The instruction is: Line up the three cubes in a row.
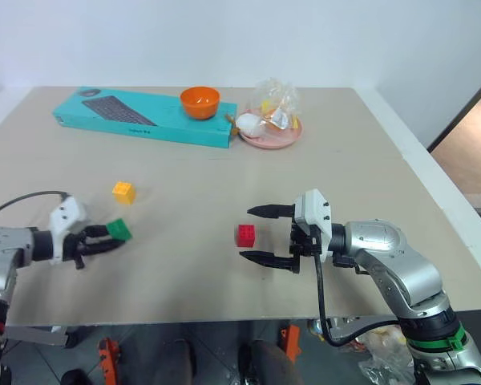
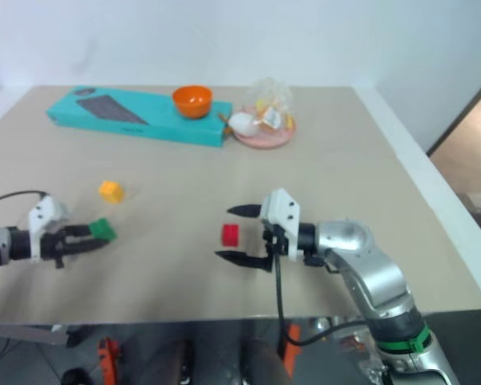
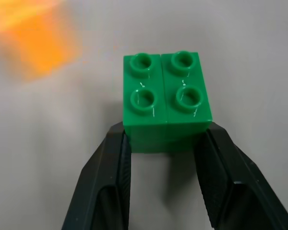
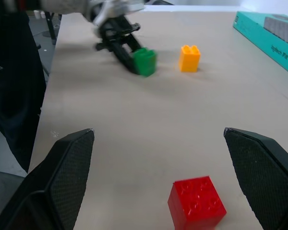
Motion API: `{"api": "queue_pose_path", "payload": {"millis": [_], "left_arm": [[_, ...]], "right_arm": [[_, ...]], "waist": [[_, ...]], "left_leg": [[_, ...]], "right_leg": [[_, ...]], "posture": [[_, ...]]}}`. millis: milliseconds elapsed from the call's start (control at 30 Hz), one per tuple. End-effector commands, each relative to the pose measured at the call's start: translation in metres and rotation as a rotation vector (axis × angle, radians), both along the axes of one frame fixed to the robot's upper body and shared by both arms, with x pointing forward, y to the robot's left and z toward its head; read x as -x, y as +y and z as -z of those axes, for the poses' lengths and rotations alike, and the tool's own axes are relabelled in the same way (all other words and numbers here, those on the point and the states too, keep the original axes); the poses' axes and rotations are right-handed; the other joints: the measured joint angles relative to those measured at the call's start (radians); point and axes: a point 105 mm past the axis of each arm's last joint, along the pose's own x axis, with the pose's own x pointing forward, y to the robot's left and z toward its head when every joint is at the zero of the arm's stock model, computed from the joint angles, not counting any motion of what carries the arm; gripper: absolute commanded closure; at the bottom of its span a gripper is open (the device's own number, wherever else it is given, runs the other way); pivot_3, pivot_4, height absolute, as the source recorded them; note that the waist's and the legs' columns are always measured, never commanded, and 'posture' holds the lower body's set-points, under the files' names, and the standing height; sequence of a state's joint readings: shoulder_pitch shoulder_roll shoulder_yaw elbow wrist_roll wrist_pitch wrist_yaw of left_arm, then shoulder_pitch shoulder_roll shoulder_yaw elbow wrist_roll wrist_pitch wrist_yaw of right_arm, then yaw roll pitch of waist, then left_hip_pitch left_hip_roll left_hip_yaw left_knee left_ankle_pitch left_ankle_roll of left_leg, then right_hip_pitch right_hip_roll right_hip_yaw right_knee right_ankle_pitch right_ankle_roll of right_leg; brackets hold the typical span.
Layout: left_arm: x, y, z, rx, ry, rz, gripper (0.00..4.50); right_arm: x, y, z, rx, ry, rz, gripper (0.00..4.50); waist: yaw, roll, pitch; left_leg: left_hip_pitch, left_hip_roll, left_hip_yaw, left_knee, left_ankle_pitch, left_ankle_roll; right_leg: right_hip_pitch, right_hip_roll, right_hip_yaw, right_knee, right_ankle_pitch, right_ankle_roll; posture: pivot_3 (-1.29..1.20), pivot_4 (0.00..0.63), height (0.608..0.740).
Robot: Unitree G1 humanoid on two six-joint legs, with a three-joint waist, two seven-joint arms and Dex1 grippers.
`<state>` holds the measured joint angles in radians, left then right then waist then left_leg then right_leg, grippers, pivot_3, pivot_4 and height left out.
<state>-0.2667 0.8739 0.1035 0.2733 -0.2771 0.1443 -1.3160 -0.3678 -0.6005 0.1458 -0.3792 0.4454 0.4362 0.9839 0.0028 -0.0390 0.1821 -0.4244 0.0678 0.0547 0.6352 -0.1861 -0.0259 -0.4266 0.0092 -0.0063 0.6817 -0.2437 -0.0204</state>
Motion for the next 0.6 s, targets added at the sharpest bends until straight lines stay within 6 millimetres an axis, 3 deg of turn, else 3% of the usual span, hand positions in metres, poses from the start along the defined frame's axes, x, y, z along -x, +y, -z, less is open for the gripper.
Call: {"api": "queue_pose_path", "payload": {"millis": [33,267,600], "left_arm": [[0.007,-0.045,-0.009,0.003,-0.022,0.158,3.2],[0.007,-0.104,-0.01,0.07,-0.026,0.293,3.2],[-0.003,-0.143,-0.014,0.113,-0.047,0.371,3.2]], "right_arm": [[0.003,0.001,-0.011,-0.006,-0.073,-0.007,0.0],[-0.004,-0.002,-0.011,0.004,-0.11,0.021,0.0],[-0.006,-0.002,-0.008,0.009,-0.12,0.039,0.0]], "waist": [[0.005,0.0,0.0],[0.004,0.0,0.0],[0.003,0.0,0.0]], "left_leg": [[0.0,0.0,-0.001,0.001,0.0,0.0],[0.0,-0.002,0.001,0.003,0.001,0.001],[0.0,-0.002,-0.001,0.002,0.001,0.001]], "right_leg": [[0.001,0.0,-0.001,0.0,0.0,0.0],[0.001,0.003,0.001,0.0,0.002,0.002],[0.001,0.006,0.001,0.0,0.002,0.001]], "posture": [[0.0,0.15,0.74],[0.0,0.15,0.74],[0.0,0.15,0.74]]}}
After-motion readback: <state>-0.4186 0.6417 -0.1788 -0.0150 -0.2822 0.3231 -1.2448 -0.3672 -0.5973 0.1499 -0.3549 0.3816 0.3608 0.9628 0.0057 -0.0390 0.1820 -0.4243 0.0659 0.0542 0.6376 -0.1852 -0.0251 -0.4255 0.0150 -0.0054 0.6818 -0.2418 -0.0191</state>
